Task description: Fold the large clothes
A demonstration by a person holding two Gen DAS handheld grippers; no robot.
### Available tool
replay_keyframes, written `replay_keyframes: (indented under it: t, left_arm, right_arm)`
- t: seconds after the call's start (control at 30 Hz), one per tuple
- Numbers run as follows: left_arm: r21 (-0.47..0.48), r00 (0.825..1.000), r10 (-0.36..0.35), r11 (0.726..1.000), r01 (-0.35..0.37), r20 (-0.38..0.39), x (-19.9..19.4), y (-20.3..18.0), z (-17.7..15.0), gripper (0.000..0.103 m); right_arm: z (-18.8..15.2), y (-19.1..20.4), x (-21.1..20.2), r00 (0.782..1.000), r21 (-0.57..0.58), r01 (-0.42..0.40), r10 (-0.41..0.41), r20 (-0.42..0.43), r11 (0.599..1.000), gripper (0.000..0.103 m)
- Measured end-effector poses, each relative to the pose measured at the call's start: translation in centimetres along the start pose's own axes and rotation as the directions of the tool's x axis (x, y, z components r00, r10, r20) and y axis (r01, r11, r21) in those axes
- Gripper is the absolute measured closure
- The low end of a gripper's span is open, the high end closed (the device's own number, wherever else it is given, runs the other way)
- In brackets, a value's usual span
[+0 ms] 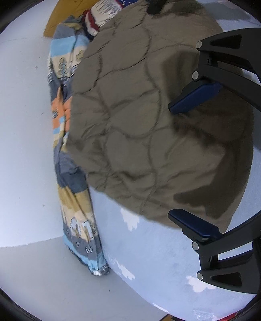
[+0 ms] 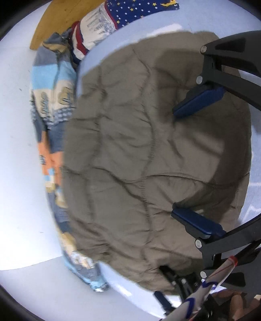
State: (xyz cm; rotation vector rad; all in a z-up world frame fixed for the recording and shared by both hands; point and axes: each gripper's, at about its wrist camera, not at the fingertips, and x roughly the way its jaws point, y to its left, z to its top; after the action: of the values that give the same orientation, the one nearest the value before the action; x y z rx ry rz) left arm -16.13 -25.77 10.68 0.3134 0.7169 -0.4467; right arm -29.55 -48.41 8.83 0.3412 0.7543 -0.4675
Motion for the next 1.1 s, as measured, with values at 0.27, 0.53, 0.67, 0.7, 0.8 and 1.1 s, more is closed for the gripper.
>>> replay_keyframes:
  t: [0.27, 0.53, 0.67, 0.7, 0.8, 1.1]
  left_arm:
    - [-0.167, 0.988, 0.013, 0.985, -0.038, -0.153, 3.9, 4.4, -0.4, 0.006]
    - [-0.166, 0.99, 0.039, 0.984, -0.062, -0.135, 2.5, 3.9, -0.2, 0.006]
    - [-0.16, 0.995, 0.018, 0.987, -0.034, -0.103, 1.2, 3.4, 0.2, 0.006]
    - [-0.151, 0.995, 0.018, 0.988, -0.032, -0.097, 1.0, 3.2, 0.3, 0.006]
    - [-0.112, 0.997, 0.02, 0.993, -0.028, -0.073, 0.4, 2.2, 0.4, 0.006]
    - [-0.053, 0.997, 0.018, 0.998, -0.022, -0.079, 1.0, 1.0, 0.3, 0.006]
  right_arm:
    - [0.2, -3.4, 1.8, 0.997, 0.103, 0.036, -0.029, -0.068, 0.994, 0.011]
    - [-0.4, -3.8, 1.9, 0.996, 0.174, -0.004, 0.02, -0.09, 0.985, 0.009]
    - [0.1, -4.0, 0.4, 0.997, 0.19, -0.028, 0.04, -0.059, 0.981, 0.01]
    - [0.3, -3.8, 0.3, 0.998, 0.185, -0.03, 0.041, -0.056, 0.982, 0.01]
    - [0.3, -3.0, -0.1, 0.998, 0.155, -0.027, 0.037, -0.058, 0.987, 0.01]
    - [-0.6, -1.5, 0.6, 0.995, 0.084, -0.021, 0.029, -0.093, 0.996, 0.01]
